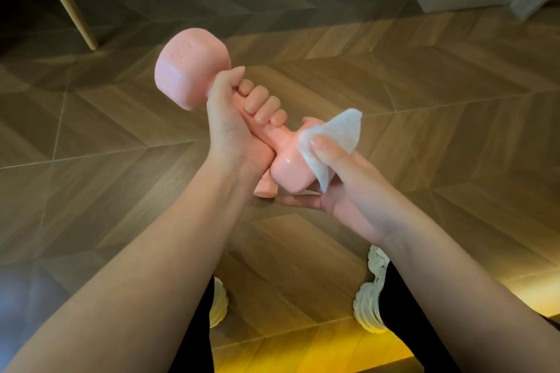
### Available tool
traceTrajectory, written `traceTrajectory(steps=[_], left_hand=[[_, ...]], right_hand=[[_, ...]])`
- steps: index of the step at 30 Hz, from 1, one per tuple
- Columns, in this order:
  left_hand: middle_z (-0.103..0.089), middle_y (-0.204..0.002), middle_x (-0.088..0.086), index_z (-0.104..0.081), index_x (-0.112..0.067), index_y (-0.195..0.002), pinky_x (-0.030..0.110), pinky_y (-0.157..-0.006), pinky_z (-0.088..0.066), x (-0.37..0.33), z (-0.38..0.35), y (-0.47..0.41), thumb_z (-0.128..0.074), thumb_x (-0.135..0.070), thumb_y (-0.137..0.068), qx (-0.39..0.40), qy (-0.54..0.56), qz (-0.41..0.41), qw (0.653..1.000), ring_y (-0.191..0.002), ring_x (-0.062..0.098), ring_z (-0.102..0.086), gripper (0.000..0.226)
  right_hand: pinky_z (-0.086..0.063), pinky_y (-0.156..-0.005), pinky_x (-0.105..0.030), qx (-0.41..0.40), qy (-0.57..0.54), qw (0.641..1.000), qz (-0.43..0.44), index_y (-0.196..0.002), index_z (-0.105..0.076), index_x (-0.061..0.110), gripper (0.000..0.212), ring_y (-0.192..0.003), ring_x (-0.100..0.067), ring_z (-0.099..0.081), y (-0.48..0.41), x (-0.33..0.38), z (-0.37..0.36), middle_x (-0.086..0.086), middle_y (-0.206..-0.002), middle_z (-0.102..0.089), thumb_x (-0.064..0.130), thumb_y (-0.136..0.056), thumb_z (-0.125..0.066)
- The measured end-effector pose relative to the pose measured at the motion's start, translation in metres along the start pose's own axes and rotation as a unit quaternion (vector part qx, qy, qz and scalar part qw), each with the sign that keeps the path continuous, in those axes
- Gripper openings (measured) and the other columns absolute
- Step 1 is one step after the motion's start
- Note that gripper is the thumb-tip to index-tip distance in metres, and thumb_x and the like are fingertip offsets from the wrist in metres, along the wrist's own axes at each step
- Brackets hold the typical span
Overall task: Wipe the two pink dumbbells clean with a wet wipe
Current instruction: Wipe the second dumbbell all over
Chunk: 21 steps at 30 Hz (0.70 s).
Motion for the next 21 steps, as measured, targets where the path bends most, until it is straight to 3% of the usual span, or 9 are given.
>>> traceTrajectory(steps=[3, 6, 9, 11, 13, 15, 18, 21], left_hand=[[-0.033, -0.051, -0.006, -0.04, -0.019, -0.065, 0.024, -0.046, -0.035, 0.003, 0.001, 0.001, -0.055, -0.022, -0.092, -0.016, -0.031, -0.002, 0.999, -0.043, 0.011, -0.032, 0.031], [-0.036, -0.054, -0.005, -0.041, -0.019, -0.07, 0.024, -0.048, -0.037, 0.01, 0.005, 0.001, -0.061, -0.024, -0.091, -0.042, -0.048, 0.008, 0.998, -0.045, 0.011, -0.035, 0.029], [-0.029, -0.05, -0.006, -0.037, -0.02, -0.066, 0.023, -0.044, -0.034, 0.013, 0.005, 0.0, -0.057, -0.022, -0.093, -0.051, -0.039, 0.008, 0.998, -0.041, 0.011, -0.029, 0.034], [-0.026, -0.049, -0.006, -0.035, -0.021, -0.063, 0.023, -0.043, -0.032, 0.012, 0.003, 0.0, -0.054, -0.021, -0.093, -0.043, -0.044, 0.002, 0.998, -0.04, 0.011, -0.027, 0.035], [-0.027, -0.048, -0.006, -0.036, -0.02, -0.061, 0.023, -0.042, -0.032, 0.008, 0.0, 0.0, -0.053, -0.019, -0.092, -0.03, -0.046, -0.001, 0.999, -0.041, 0.011, -0.027, 0.035], [-0.027, -0.048, -0.007, -0.037, -0.02, -0.059, 0.024, -0.042, -0.031, 0.002, -0.002, 0.001, -0.052, -0.019, -0.092, -0.017, -0.029, 0.0, 0.999, -0.04, 0.011, -0.027, 0.036], [-0.025, -0.046, -0.008, -0.035, -0.021, -0.058, 0.024, -0.04, -0.028, -0.003, -0.003, 0.002, -0.049, -0.019, -0.093, -0.003, 0.01, 0.012, 1.0, -0.038, 0.01, -0.025, 0.038], [-0.025, -0.046, -0.008, -0.035, -0.021, -0.058, 0.024, -0.041, -0.027, -0.002, -0.002, 0.004, -0.048, -0.019, -0.093, 0.007, 0.007, 0.016, 1.0, -0.039, 0.01, -0.024, 0.037]], right_hand=[[-0.051, -0.093, -0.061, -0.06, 0.043, 0.997, 0.019, -0.128, -0.05, 0.023, 0.053, -0.109, -0.029, -0.065, -0.002, 0.0, 0.003, -0.01, -0.123, -0.065, 0.031, -0.08, -0.07], [-0.059, -0.085, -0.046, -0.125, 0.096, 0.987, 0.038, -0.131, -0.047, 0.022, 0.067, -0.107, -0.023, -0.069, -0.005, 0.001, 0.011, -0.007, -0.123, -0.066, 0.03, -0.072, -0.078], [-0.058, -0.064, -0.032, -0.189, 0.083, 0.977, 0.048, -0.119, -0.06, 0.02, 0.051, -0.09, -0.016, -0.073, -0.005, 0.003, 0.019, -0.002, -0.102, -0.074, 0.044, -0.075, -0.071], [-0.061, -0.071, -0.037, -0.218, 0.07, 0.973, 0.019, -0.107, -0.069, 0.022, 0.04, -0.085, -0.014, -0.072, -0.005, 0.0, 0.027, 0.001, -0.089, -0.075, 0.052, -0.082, -0.061], [-0.059, -0.083, -0.047, -0.193, 0.033, 0.981, 0.01, -0.107, -0.072, 0.02, 0.034, -0.088, -0.016, -0.072, -0.006, 0.002, 0.029, 0.001, -0.088, -0.074, 0.046, -0.093, -0.057], [-0.058, -0.086, -0.05, -0.125, -0.005, 0.992, 0.023, -0.119, -0.069, 0.02, 0.031, -0.099, -0.019, -0.071, -0.004, 0.006, 0.024, 0.0, -0.1, -0.075, 0.037, -0.1, -0.053], [-0.054, -0.093, -0.051, -0.007, -0.055, 0.998, 0.021, -0.133, -0.057, 0.02, 0.04, -0.12, -0.026, -0.062, 0.003, 0.008, 0.008, -0.009, -0.128, -0.066, 0.033, -0.095, -0.056], [-0.054, -0.092, -0.055, 0.03, -0.016, 0.999, -0.01, -0.127, -0.054, 0.018, 0.043, -0.113, -0.032, -0.063, 0.002, 0.003, -0.004, -0.018, -0.126, -0.064, 0.031, -0.087, -0.063]])
Point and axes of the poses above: each hand's wrist, its own y-axis away from the middle knuckle, its own z-axis out of the back of the hand, x = y × z, the point moved 8 cm from there along -y, towards the middle knuckle
